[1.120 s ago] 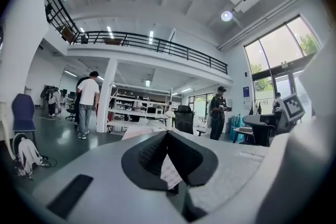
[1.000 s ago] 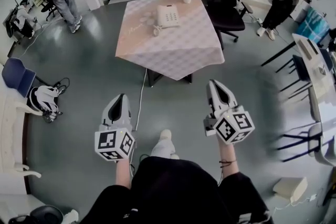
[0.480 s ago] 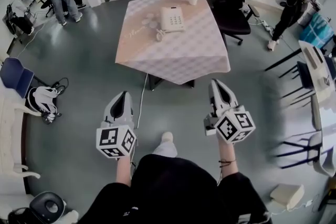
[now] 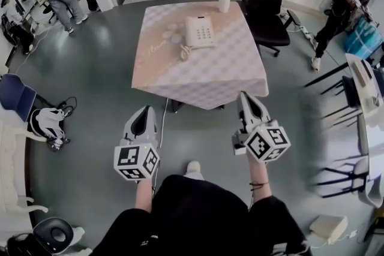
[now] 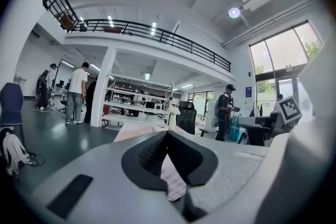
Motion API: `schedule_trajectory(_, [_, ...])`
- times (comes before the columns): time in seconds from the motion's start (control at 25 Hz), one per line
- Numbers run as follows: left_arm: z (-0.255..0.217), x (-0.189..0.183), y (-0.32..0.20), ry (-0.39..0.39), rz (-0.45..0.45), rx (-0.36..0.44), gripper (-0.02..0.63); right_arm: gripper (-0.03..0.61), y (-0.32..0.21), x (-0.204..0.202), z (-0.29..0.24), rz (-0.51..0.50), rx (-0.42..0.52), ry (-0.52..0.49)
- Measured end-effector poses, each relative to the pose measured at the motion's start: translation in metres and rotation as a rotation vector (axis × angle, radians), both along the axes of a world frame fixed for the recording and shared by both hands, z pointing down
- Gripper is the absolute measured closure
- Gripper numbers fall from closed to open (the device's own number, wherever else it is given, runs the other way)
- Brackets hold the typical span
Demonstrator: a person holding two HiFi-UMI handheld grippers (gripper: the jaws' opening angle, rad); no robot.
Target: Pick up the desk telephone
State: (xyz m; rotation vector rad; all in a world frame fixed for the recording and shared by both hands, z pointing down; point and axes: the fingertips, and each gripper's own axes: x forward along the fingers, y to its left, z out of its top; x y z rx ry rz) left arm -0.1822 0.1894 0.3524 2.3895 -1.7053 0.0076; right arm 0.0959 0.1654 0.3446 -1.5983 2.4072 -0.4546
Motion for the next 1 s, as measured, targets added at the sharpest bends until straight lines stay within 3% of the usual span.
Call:
schedule_trajectory(0.48, [0.006,0.007,-0.061,0.008,0.056,0.006,0.615,0.586,-0.054,-0.004,0.013,0.023,-0.022,0.011])
schedule_trajectory(1.0, [0.019,-0.004,-0.115,0.026,0.021,-0.027,0.615,0.586,-0.117,-0.007,0.02,0.002,-0.049,0.019])
